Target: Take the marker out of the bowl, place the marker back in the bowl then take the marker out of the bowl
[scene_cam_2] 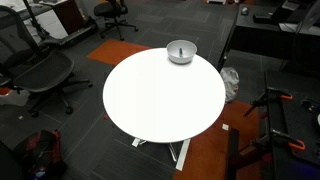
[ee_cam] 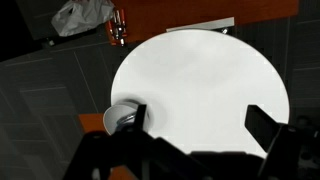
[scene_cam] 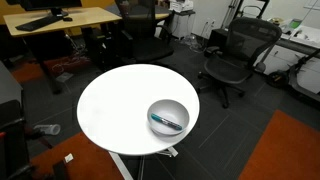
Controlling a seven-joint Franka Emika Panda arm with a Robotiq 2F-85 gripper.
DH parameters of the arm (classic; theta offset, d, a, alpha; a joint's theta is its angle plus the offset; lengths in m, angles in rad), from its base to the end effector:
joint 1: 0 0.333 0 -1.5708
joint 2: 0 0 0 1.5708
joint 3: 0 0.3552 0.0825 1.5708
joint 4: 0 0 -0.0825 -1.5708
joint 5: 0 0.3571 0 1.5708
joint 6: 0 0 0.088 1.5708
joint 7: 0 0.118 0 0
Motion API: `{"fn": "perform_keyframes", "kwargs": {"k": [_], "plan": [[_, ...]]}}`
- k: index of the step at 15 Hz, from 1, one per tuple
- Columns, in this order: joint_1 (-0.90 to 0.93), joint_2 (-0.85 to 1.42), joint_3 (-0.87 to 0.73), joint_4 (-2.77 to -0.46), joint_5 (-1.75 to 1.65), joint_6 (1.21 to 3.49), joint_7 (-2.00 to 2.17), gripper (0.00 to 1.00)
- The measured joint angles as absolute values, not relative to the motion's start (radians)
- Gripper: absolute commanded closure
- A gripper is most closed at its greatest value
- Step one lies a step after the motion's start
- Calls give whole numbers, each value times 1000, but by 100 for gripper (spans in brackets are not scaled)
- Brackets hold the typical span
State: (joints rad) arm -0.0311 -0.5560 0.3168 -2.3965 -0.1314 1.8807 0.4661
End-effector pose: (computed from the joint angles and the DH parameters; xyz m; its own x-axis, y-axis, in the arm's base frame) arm 0.3309 0.1050 0.5402 0.9769 -0.1649 0.1363 -0.1952 -0.9477 0.2524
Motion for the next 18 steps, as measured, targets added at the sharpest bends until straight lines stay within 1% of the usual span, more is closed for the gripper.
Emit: {"fn": "perform_keyframes", "kwargs": {"k": [9,18], "plan": [[-25,-554,308,-2397,-131,1881,466,0],[-60,-446,217,-2388,-133,1910,556,0]]}}
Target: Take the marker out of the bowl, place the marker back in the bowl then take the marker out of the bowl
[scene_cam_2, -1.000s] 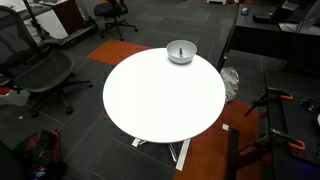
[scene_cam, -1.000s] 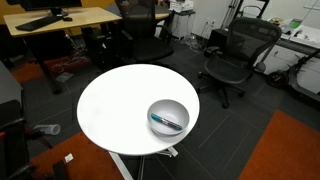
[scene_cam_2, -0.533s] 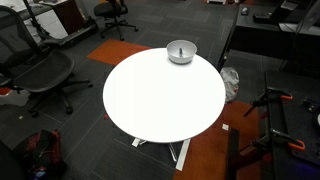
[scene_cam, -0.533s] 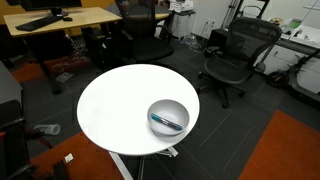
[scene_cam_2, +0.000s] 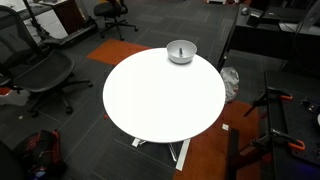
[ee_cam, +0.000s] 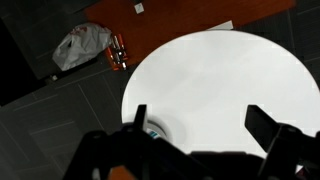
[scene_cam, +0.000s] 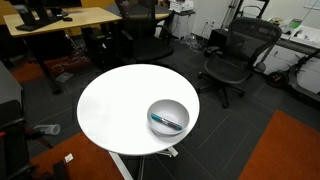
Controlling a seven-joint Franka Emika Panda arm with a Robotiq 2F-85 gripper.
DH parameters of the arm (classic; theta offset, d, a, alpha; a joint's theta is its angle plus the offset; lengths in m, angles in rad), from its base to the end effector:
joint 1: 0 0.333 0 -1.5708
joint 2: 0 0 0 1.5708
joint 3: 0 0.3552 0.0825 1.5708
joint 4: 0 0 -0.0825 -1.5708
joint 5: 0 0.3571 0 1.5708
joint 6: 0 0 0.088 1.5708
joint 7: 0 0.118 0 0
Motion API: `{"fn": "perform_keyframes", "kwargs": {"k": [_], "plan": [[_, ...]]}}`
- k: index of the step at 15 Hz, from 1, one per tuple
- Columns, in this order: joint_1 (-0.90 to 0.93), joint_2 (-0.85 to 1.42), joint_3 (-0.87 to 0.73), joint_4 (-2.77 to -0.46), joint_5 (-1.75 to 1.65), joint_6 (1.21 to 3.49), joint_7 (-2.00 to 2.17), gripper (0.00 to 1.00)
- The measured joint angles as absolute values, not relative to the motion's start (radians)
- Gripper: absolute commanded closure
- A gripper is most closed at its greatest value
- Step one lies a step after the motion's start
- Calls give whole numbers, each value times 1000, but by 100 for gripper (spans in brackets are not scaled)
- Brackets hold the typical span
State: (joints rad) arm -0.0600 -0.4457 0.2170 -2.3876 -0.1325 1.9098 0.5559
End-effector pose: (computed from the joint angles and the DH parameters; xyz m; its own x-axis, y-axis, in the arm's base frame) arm 0.3659 0.0562 0.5132 0.9310 -0.3579 0.0724 -0.3650 -0.9077 0.2071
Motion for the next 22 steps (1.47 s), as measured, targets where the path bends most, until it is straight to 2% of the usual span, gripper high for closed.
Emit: {"fn": "perform_keyframes", "kwargs": {"k": [10,22], "plan": [[-113,-270,120,-2325,-136,1943,852,0],[-124,-47,-21,-2253,-184,2135,1232,0]]}}
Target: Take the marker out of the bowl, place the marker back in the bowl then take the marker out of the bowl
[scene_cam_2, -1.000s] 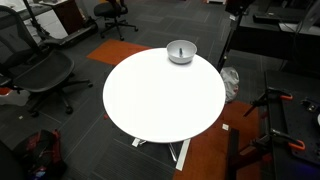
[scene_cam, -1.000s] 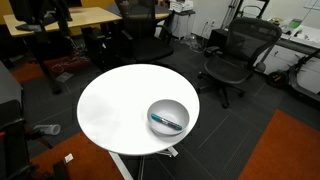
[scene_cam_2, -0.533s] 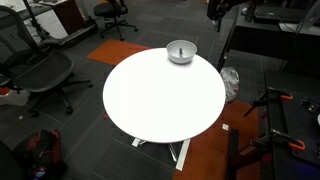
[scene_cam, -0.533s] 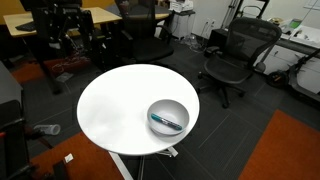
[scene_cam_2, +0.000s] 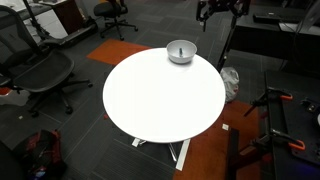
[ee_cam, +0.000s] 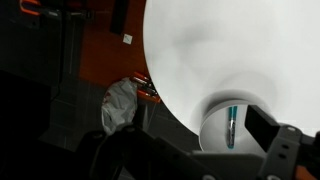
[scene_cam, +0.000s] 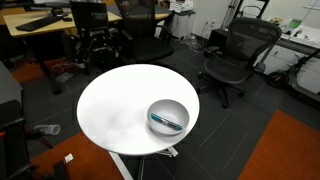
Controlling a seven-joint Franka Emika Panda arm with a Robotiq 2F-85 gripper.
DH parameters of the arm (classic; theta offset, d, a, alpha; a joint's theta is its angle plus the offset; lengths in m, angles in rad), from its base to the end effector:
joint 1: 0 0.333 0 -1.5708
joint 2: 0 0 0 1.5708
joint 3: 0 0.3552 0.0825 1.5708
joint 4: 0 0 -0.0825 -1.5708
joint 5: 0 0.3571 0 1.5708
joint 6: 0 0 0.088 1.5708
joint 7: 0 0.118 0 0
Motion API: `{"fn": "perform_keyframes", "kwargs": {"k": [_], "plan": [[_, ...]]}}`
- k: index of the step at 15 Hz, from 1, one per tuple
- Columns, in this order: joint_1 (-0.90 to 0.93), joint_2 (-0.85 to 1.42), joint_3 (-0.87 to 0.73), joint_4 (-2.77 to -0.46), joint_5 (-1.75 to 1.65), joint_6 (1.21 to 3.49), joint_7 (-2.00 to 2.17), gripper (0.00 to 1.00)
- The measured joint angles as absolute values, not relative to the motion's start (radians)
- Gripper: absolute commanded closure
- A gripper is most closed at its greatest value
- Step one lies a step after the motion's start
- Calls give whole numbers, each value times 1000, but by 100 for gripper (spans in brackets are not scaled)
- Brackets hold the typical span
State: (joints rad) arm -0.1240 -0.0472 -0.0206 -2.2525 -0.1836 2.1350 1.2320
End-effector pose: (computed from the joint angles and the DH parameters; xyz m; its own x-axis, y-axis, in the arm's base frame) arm 0.4757 -0.0791 0.4233 0.2984 -0.9478 0.1120 -0.9508 -0.2850 0.1215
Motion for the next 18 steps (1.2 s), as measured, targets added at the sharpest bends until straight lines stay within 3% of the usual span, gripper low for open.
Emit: {"fn": "perform_keyframes", "kwargs": {"k": [18], "plan": [[-121,289,-135,-1976,-188,2219,1342,0]]}}
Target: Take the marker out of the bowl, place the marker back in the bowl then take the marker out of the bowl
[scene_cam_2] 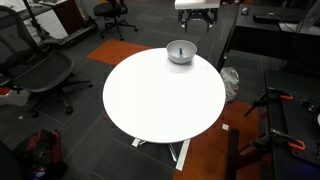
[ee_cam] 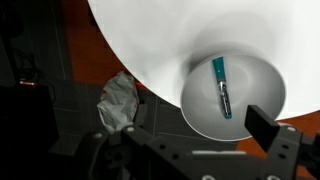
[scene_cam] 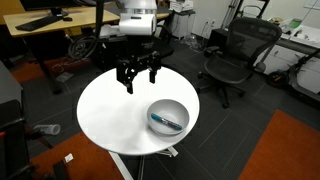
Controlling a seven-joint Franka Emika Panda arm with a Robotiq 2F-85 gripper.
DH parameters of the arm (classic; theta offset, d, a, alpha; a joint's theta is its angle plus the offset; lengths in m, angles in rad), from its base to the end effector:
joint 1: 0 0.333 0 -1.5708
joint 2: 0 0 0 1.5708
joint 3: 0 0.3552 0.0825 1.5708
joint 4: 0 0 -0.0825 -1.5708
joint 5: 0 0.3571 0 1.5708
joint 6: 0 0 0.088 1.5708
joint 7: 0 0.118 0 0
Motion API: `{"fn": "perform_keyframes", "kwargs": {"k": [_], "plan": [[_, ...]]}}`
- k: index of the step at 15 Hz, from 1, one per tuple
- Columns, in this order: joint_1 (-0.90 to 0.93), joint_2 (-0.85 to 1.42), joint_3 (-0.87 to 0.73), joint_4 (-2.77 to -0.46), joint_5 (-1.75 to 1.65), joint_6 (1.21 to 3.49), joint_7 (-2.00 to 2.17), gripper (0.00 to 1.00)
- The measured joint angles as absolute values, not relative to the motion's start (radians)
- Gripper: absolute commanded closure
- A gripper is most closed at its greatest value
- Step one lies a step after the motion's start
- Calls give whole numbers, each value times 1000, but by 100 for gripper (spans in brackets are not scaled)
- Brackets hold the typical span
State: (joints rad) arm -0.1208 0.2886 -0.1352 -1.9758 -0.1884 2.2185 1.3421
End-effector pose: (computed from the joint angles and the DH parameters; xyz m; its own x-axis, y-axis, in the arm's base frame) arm 0.5704 -0.1526 0.3656 0.1012 -0.9812 0.1645 -0.9917 -0.0862 0.0957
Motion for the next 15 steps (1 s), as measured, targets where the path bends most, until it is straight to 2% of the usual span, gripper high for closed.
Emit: {"fn": "perform_keyframes", "kwargs": {"k": [15], "plan": [[-101,376,-200,-1939,-186,2338,1460,0]]}}
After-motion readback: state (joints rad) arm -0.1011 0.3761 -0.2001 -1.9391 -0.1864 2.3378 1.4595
